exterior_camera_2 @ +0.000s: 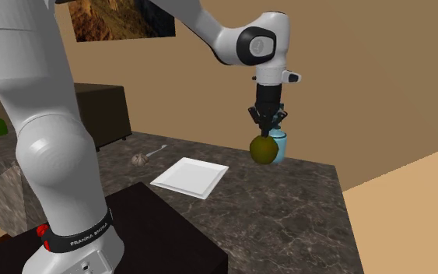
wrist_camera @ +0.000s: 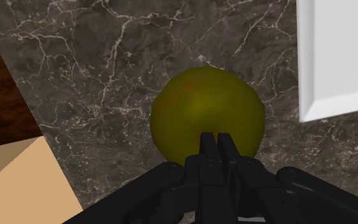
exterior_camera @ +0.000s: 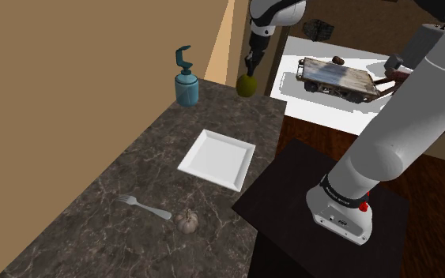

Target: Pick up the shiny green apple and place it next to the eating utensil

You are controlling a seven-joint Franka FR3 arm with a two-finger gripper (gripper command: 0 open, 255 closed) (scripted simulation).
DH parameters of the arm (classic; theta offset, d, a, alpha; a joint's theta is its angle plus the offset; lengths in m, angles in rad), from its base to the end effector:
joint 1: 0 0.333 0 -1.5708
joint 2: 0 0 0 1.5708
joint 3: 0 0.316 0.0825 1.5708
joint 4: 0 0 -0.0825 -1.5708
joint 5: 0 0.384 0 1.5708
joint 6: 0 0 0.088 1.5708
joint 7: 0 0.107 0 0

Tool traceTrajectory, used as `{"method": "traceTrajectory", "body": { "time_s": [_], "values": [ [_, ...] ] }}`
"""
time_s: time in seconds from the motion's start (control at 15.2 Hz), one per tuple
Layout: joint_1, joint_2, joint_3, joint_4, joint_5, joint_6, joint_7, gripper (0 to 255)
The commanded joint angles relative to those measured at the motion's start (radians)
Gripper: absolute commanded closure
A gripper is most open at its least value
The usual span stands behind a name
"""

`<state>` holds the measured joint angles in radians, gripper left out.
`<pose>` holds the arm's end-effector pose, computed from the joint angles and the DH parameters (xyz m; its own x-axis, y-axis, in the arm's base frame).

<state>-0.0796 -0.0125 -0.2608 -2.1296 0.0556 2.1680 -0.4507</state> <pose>0.5124 -0.1795 0.4184 0.9946 0.0791 0.0667 0.0808 -0.9964 -0.0240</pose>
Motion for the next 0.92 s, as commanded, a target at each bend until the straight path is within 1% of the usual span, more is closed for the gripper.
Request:
{"method": "traceTrajectory", "body": {
  "time_s": [0.0, 0.26, 0.53, 0.86],
  "values": [
    [0.0, -0.009, 0.0, 0.018, -0.004, -0.027, 0.004, 255],
    [0.001, -0.027, 0.001, 0.052, -0.011, -0.077, 0.011, 255],
    [0.047, -0.045, 0.053, 0.03, -0.019, -0.069, 0.112, 255],
    [0.104, -0.045, 0.118, 0.028, -0.023, -0.063, 0.237, 255]
  ]
}}
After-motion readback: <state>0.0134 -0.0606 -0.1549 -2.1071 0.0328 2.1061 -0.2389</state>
